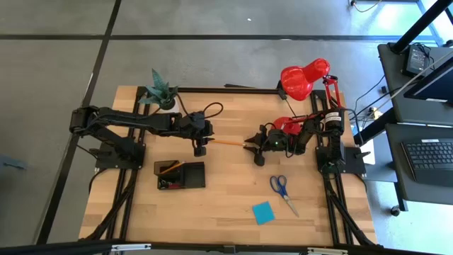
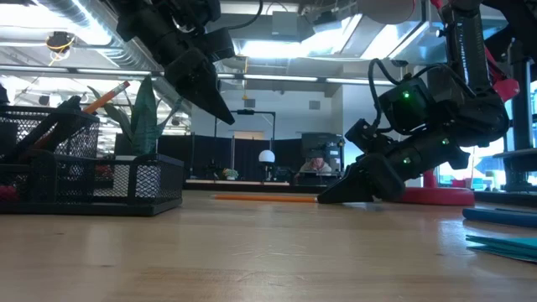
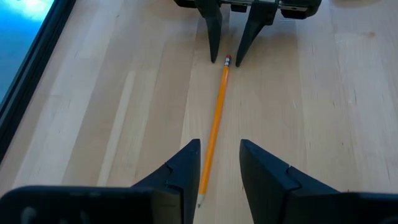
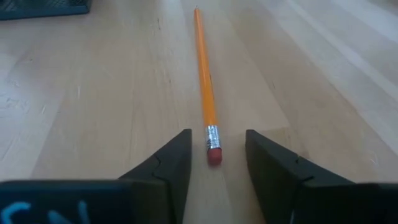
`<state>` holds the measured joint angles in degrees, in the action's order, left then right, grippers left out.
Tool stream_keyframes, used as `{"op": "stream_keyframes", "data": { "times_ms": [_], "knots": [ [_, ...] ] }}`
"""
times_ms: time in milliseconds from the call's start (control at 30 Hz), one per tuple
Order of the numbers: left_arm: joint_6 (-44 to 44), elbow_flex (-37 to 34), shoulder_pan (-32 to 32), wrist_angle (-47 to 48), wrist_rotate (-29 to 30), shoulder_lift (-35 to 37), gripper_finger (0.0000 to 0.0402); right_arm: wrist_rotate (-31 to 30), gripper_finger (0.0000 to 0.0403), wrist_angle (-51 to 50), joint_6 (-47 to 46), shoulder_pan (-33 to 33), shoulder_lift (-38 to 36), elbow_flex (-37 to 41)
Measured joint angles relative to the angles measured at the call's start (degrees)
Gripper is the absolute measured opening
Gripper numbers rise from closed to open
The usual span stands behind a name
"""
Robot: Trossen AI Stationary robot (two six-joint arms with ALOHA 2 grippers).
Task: Pick and place office supplies into organizer
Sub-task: Put the yellow pencil into the back left compartment of the desk organizer
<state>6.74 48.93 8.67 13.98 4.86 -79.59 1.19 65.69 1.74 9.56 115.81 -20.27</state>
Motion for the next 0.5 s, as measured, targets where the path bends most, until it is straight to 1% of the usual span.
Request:
{"op": "stream_keyframes", "data": {
  "times_ms": [200, 500],
  "knots": [
    [0.0, 0.0, 0.0, 0.0, 0.0, 0.0, 0.0104, 0.2, 0.0124, 0.0, 0.2, 0.0, 0.0, 0.0],
    [0.0, 0.0, 0.0, 0.0, 0.0, 0.0, 0.0102, 0.1, 0.0072, 0.0, 0.5, -0.1, 0.0, 0.0]
  ]
}}
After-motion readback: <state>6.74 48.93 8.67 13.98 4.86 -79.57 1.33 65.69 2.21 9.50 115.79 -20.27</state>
